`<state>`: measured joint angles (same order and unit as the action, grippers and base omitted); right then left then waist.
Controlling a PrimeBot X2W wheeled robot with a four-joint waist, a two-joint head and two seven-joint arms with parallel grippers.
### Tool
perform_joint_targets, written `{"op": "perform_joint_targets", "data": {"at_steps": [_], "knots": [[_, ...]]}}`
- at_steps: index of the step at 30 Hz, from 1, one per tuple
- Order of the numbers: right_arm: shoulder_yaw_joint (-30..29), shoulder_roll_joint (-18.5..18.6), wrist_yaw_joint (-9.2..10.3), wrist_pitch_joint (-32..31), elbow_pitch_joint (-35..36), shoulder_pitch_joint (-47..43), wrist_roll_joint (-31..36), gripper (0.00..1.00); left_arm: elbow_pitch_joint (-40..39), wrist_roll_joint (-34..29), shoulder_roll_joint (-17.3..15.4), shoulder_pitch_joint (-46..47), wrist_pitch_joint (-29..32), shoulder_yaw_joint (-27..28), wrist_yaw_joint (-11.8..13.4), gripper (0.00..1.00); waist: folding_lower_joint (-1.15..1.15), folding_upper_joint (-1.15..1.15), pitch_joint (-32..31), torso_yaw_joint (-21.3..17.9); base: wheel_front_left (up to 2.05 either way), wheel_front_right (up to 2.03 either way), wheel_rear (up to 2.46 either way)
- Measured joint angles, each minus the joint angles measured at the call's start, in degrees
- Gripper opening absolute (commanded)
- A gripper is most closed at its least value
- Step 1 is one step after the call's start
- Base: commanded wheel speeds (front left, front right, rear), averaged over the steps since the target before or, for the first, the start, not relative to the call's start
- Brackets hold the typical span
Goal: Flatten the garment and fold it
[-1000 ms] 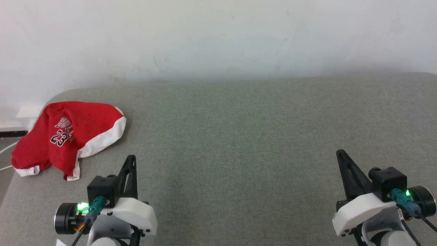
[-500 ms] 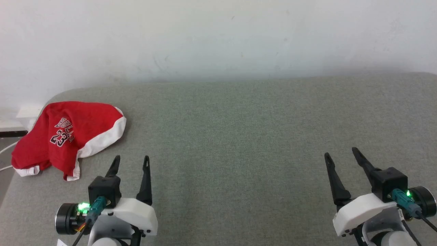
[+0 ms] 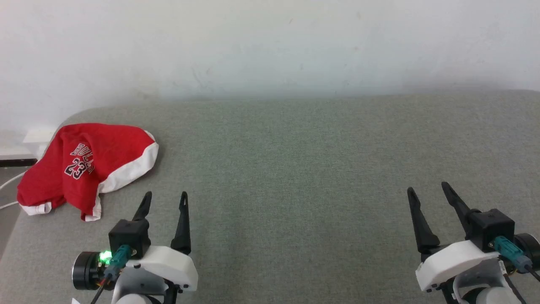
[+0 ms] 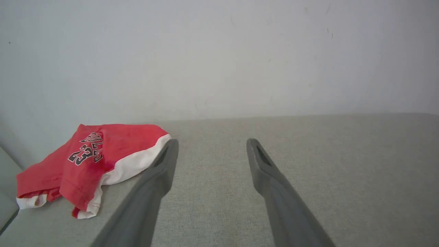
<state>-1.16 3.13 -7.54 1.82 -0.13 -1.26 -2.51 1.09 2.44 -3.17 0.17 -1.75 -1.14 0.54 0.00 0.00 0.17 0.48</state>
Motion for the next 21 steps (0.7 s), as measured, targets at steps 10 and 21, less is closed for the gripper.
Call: {"op": "perform_joint_targets", "data": {"at_steps": [10, 21], "knots": [[-0.35, 0.00, 0.01, 1.27, 0.21, -0.30, -1.12, 1.00, 0.29, 1.80, 0.00, 0.03, -1.29, -0.29, 0.00, 1.00, 0.00, 0.00, 0.09, 2.45, 0.00, 0.00, 0.00], [0.02, 0.00, 0.00, 2.33, 0.69, -0.66, -1.68, 1.00, 0.83, 3.99, 0.00, 0.04, -2.52, -0.25, -0.01, 1.00, 0.00, 0.00, -0.03, 6.88, 0.00, 0.00, 0.00]]}}
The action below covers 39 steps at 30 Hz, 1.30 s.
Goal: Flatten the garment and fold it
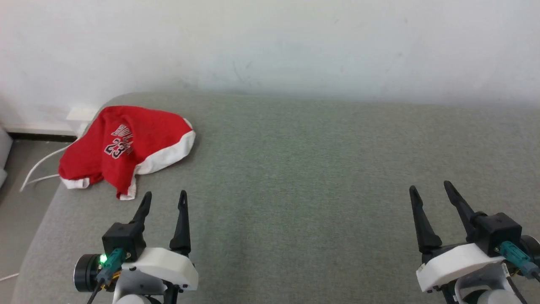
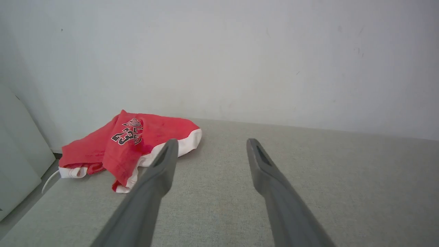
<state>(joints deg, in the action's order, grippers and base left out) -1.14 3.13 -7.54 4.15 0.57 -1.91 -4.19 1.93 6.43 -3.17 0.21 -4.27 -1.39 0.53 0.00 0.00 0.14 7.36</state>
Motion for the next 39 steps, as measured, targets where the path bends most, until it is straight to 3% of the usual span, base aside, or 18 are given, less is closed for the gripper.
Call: {"op": "perform_joint_targets", "data": {"at_steps": [18, 39], "knots": [[1.21, -0.01, 0.00, 1.93, 0.77, -0.84, -0.81, 1.00, 2.12, 3.18, 0.00, 0.00, -2.09, -0.93, -0.47, 1.00, 0.00, 0.00, -0.39, 8.36, 0.00, 0.00, 0.00], [1.03, -0.03, 0.00, 3.89, 3.02, -1.08, -0.40, 1.00, 3.12, 7.71, 0.00, 3.39, -4.46, -1.44, 0.04, 1.00, 0.00, 0.00, 1.67, 13.40, 0.00, 0.00, 0.00]]}}
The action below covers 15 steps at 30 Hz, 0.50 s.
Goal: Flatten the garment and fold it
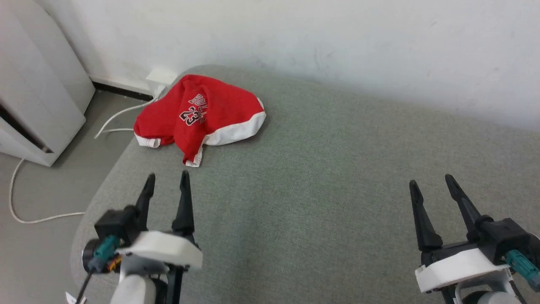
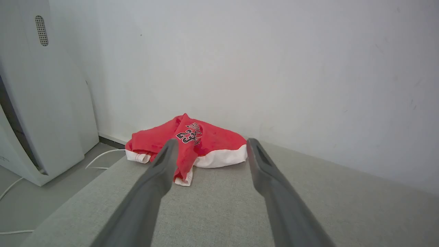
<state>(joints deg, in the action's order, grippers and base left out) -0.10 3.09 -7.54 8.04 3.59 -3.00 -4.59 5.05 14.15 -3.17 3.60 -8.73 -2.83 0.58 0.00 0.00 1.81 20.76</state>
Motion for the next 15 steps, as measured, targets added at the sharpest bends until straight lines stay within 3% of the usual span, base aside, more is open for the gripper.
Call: {"op": "perform_joint_targets", "data": {"at_steps": [10, 15], "knots": [[2.88, -0.05, 0.00, -1.20, 1.79, 0.81, 2.82, 1.00, 4.76, 1.57, -0.23, 15.28, -1.34, 3.26, -1.01, 1.00, 0.01, 0.00, 4.18, -1.44, 0.00, 0.00, 0.00], [2.92, -0.07, 0.00, -1.45, 2.75, 2.33, 3.12, 1.00, 11.27, 2.90, -3.61, 26.08, -0.87, 4.30, -2.55, 1.00, 0.01, 0.00, 7.06, -3.66, 0.00, 0.00, 0.00]]}}
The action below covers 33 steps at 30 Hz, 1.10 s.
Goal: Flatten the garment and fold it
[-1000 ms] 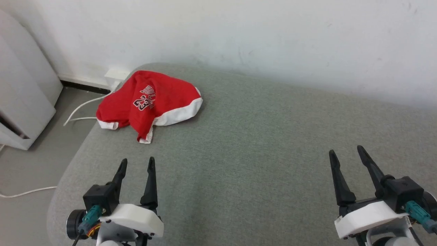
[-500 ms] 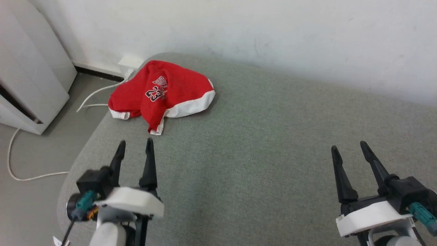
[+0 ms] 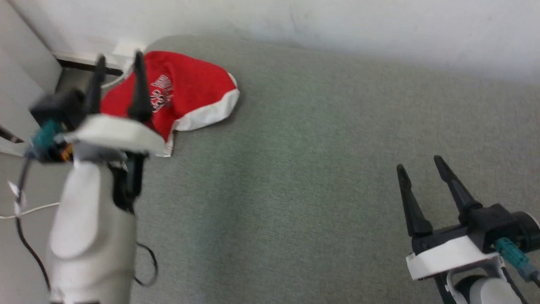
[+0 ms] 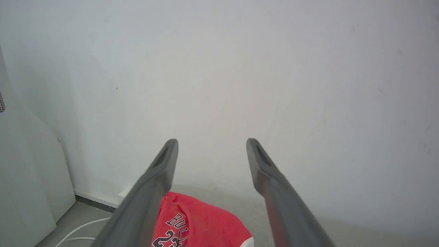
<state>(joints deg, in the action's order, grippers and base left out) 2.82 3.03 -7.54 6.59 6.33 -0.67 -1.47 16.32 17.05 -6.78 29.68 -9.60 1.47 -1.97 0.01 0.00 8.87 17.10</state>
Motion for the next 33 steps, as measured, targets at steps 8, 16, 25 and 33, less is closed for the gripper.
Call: {"op": "perform_joint_targets", "data": {"at_steps": [8, 16, 25, 33], "knots": [[-0.58, -0.01, 0.00, 0.58, 1.15, 3.38, 0.53, 1.00, 11.87, 1.54, -7.30, 15.53, 6.66, 0.60, -1.00, 1.00, 0.01, 0.00, 6.33, -3.99, 0.00, 0.00, 0.00], [-1.24, -0.01, 0.01, 2.03, 2.21, 6.33, 0.59, 1.00, 24.94, 3.66, -13.15, 24.55, 19.51, 0.44, -1.03, 1.00, 0.01, 0.00, 12.93, -8.68, 0.00, 0.00, 0.00], [-1.41, -0.01, 0.01, 3.42, 2.16, 7.53, 0.24, 1.00, 38.36, 6.36, -17.67, 28.51, 39.24, -0.15, -0.15, 1.00, 0.00, 0.00, 18.79, -13.12, 0.00, 0.00, 0.00], [-1.41, -0.01, 0.00, 4.31, 2.01, 8.06, -0.58, 1.00, 42.28, 7.78, -20.85, 32.79, 47.22, -0.90, 1.67, 0.00, -0.02, 0.00, 21.16, -15.08, 0.00, 0.00, 0.00]]}}
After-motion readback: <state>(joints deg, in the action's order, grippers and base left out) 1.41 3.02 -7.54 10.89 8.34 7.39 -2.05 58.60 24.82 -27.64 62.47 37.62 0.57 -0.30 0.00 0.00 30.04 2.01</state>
